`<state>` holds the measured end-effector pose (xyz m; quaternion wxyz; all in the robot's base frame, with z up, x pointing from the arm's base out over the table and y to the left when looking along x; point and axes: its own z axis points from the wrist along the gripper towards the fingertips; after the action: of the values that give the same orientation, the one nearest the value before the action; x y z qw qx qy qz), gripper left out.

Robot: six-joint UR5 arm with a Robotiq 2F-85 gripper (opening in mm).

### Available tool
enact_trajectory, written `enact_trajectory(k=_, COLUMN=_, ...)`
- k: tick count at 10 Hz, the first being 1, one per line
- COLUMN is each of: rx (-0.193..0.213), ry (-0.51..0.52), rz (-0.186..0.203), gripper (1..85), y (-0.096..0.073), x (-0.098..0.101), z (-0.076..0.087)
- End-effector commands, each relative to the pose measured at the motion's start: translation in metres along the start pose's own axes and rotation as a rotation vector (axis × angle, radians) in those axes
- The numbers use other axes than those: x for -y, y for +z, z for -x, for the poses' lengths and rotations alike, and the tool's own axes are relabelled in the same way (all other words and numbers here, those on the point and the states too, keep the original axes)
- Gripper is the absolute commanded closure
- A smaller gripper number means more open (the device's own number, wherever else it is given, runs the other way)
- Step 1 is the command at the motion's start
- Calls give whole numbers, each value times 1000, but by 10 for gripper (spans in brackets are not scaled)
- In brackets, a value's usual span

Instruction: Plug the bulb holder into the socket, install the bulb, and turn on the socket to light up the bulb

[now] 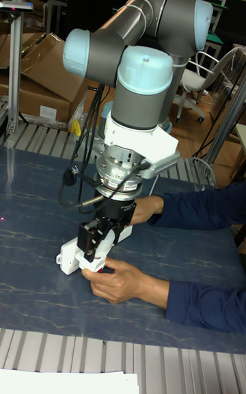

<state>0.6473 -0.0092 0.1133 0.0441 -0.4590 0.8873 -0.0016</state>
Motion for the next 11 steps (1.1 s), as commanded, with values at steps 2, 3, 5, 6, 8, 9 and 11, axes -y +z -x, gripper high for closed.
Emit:
enact_trajectory(k=2, rx=13, ry=-246, rz=-20, gripper=197, y=2, x=3, z=1)
enact_trajectory(k=3, rx=10, ry=-273, rz=-15, gripper=197, y=1, x=1, z=0)
enact_trajectory(k=5, rx=6, ry=-288, rz=4, gripper=200, y=2, x=-4, z=-6)
enact_trajectory(k=6, rx=8, ry=-291, rz=10, gripper=200, y=2, x=-6, z=-8)
enact_trajectory(k=8, rx=20, ry=-304, rz=18, gripper=200, y=2, x=-9, z=-11)
enact_trajectory(k=9, rx=24, ry=-319, rz=23, gripper=200, y=2, x=-11, z=-13)
enact_trajectory(k=11, rx=24, ry=-337, rz=24, gripper=210, y=2, x=-12, z=-15)
